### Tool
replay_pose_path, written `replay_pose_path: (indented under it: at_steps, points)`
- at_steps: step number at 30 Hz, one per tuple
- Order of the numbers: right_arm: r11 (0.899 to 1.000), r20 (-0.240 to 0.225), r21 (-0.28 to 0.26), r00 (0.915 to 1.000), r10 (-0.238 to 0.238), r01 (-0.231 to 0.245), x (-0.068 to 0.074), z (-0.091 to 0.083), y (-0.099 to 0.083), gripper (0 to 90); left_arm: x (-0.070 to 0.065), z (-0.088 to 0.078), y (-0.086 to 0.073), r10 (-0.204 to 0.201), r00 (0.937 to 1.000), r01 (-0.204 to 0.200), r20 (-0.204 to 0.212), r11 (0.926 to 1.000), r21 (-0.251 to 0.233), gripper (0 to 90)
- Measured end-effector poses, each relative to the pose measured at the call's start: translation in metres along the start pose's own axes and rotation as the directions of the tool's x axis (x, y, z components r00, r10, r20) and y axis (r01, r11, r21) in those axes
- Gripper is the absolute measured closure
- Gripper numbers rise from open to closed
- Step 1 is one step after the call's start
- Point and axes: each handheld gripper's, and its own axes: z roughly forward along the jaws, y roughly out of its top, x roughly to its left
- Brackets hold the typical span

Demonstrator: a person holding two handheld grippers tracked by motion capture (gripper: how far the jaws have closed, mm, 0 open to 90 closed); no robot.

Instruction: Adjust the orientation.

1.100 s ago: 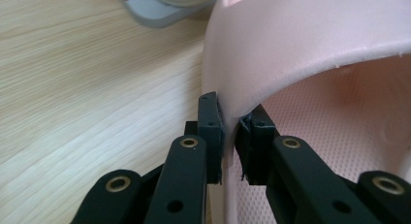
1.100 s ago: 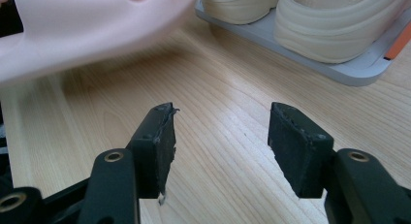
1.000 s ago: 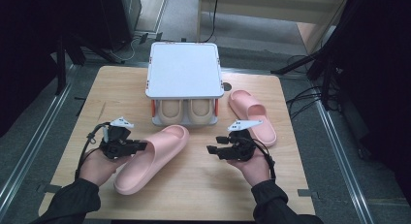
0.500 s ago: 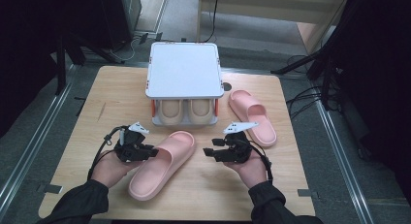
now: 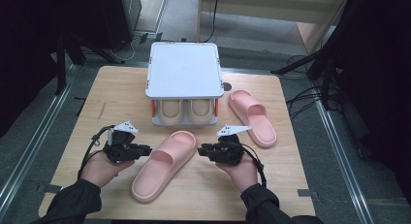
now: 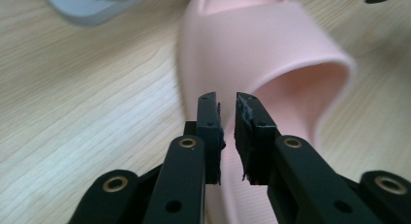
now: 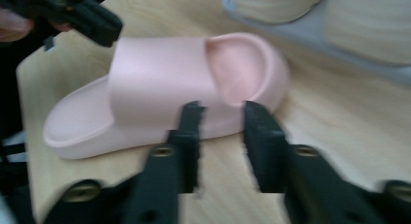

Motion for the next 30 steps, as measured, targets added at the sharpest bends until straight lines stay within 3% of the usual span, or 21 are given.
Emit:
replay_pose_path:
  at_steps: [1,4,9,13,19,24,30]
  points:
    - [1.0,0.001,0.0,1.0,-0.006,0.006,0.002,0.003,-0.001,81.8,0.003,0.002,-0.001,-0.004,1.0,0.004,-0.003,0.9999,0.01,81.9]
    - [0.999,-0.002,0.016,0.9991,-0.043,0.043,0.009,0.014,-0.005,87.1,0.009,0.01,-0.006,-0.021,0.9997,0.022,-0.007,0.999,0.038,82.0]
    - [0.997,-0.044,0.057,0.9974,-0.058,0.06,0.02,0.031,-0.008,88.3,0.012,0.022,-0.01,-0.039,0.9992,0.038,0.011,0.9961,0.079,80.5]
    - [0.994,-0.042,0.092,0.9972,-0.062,0.066,0.022,0.041,-0.01,88.2,0.009,0.022,-0.011,-0.04,0.9992,0.04,0.002,0.9968,0.069,79.8]
    - [0.991,-0.02,0.108,0.9966,-0.08,0.082,0.02,0.046,-0.007,87.0,0.001,0.023,-0.014,-0.035,0.9993,0.034,0.011,0.9968,0.072,79.9]
    - [0.992,0.007,0.105,0.9975,-0.071,0.07,0.013,0.046,-0.003,84.5,-0.003,0.026,-0.014,-0.036,0.9984,0.033,0.043,0.9966,0.075,79.4]
    - [0.995,0.039,0.088,0.9977,-0.054,0.051,0.006,0.047,0.001,85.8,-0.007,0.03,-0.011,-0.025,0.9986,0.022,0.047,0.997,0.075,79.0]
